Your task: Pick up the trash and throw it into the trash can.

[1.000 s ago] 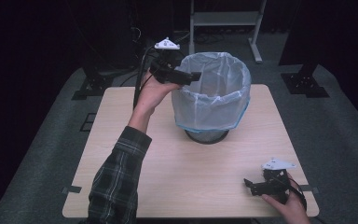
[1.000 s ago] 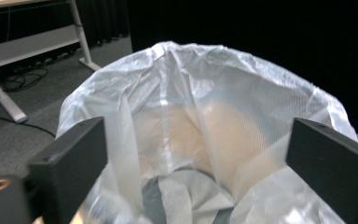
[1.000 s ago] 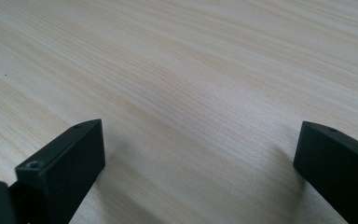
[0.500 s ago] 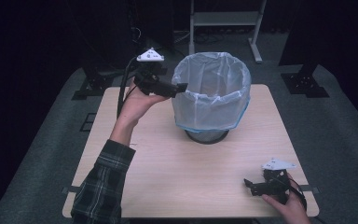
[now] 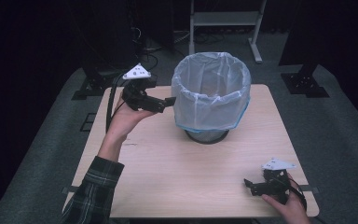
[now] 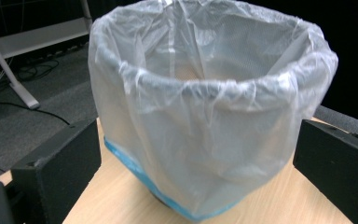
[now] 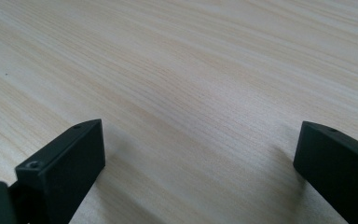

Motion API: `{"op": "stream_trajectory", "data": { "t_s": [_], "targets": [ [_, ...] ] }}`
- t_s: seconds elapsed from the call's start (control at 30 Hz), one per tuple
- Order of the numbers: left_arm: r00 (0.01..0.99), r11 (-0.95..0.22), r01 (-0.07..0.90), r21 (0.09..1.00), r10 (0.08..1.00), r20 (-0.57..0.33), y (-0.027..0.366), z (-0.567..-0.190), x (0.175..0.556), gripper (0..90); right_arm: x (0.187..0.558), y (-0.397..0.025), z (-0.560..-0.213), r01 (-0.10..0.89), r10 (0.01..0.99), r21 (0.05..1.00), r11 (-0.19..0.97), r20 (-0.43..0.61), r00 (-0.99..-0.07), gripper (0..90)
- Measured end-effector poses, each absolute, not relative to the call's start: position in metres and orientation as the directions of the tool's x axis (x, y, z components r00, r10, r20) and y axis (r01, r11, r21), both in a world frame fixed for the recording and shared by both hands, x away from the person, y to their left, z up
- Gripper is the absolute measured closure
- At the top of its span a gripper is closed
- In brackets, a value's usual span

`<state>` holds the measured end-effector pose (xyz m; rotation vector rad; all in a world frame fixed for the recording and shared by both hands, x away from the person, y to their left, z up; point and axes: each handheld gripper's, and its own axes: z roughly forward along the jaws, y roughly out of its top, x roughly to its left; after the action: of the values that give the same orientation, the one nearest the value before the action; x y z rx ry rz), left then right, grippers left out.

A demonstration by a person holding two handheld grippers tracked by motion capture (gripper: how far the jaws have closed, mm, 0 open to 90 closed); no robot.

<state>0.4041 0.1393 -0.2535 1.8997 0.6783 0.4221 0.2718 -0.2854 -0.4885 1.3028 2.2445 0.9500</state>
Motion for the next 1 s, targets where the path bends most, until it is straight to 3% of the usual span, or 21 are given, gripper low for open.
{"op": "stream_trajectory", "data": {
  "t_s": [1.0],
  "targets": [
    [0.770,-0.355,0.310,0.882,0.638,-0.013,0.174,-0.337,0.361,0.0,0.272,-0.285,-0.489,0.613,0.866,0.712,0.342,0.014,-0.500,0.5]
  ]
}}
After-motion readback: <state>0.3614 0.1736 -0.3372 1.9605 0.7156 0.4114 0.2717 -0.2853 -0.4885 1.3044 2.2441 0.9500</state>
